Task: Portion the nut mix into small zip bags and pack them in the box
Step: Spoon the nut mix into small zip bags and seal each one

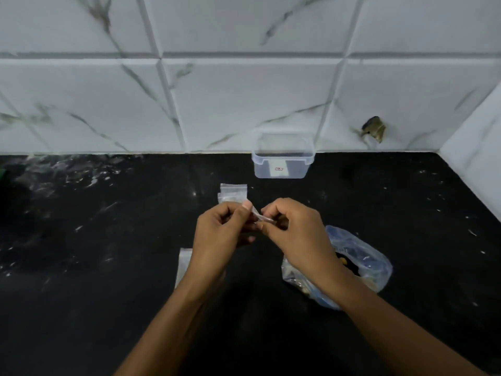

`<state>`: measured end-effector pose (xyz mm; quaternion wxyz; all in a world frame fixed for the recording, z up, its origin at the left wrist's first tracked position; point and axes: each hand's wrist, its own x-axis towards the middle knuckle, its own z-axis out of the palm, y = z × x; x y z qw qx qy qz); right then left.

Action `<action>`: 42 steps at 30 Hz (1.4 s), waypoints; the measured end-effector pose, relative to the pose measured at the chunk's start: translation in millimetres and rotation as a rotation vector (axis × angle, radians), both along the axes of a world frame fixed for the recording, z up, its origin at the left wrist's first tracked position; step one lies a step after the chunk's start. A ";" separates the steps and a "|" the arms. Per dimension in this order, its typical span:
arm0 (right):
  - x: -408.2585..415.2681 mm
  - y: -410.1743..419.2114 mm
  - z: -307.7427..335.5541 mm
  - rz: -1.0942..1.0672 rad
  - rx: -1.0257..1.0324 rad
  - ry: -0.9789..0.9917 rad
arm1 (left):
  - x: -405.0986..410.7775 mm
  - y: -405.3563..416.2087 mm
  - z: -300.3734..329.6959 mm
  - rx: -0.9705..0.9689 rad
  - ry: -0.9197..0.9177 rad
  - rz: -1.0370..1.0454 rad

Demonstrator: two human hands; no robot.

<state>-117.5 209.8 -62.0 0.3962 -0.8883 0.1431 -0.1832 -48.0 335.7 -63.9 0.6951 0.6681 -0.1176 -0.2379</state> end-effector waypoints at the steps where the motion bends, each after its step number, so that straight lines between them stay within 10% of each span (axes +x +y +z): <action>1: -7.1 -3.2 -0.2 -0.020 0.015 0.001 | -4.0 -6.1 0.6 -0.002 0.004 -0.026; 12: -61.0 -20.6 -11.3 -0.120 -0.041 0.090 | -42.4 -38.4 -0.8 0.024 0.103 -0.199; 27: -71.9 -29.2 -14.6 -0.192 0.631 0.206 | -52.6 -39.2 -8.1 0.197 0.130 -0.326; 36: -74.3 -42.5 -10.1 -0.282 -0.141 0.424 | -56.4 -43.3 -11.9 0.690 -0.486 -0.116; 42: -73.2 -52.2 -0.6 -0.255 -0.074 0.431 | -49.3 -44.7 -21.8 0.483 -0.442 -0.349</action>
